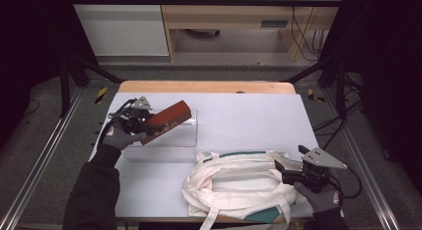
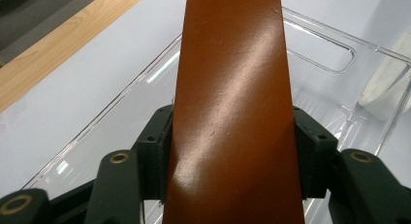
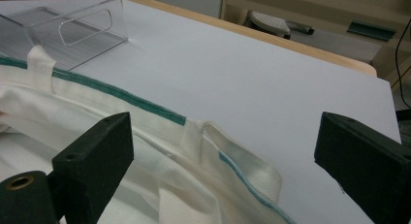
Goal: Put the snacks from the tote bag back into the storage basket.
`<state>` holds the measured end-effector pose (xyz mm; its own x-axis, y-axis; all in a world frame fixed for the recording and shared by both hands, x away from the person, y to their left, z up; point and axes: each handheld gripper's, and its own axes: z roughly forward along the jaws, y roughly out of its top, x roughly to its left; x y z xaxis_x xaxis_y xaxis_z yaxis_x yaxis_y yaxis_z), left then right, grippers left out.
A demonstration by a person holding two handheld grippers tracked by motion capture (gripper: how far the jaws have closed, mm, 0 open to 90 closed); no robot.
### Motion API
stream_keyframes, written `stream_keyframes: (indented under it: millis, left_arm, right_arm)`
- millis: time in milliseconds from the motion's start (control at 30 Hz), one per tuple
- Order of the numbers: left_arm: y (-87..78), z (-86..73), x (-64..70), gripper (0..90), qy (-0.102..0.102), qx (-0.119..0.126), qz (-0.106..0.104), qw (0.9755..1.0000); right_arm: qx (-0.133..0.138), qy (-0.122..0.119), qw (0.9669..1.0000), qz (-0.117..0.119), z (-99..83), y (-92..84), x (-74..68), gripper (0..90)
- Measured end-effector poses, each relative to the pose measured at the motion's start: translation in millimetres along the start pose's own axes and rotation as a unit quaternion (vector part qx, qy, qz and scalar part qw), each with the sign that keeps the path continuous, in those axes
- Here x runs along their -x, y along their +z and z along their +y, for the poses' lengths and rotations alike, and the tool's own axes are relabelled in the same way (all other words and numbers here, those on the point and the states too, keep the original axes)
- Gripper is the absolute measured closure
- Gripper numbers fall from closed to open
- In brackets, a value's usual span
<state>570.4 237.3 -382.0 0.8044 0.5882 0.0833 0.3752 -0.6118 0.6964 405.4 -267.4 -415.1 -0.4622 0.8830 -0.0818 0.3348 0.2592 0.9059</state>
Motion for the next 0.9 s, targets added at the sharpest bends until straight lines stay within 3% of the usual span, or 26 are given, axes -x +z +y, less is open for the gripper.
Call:
stream_keyframes:
  millis: [500, 900]
  left_arm:
    - [-3.3, -3.4, 0.9, 42.8, 0.008, -0.004, -0.011, 0.9999]
    - [14.2, -11.6, 3.1, 42.7, 0.002, -0.022, -0.023, 0.9995]
  right_arm:
    - [-0.003, -0.004, 1.0000, 0.000, -0.6, 1.1, -0.4, 7.2]
    - [-0.005, -0.006, 1.0000, -0.002, -0.9, 1.4, -0.3, 7.2]
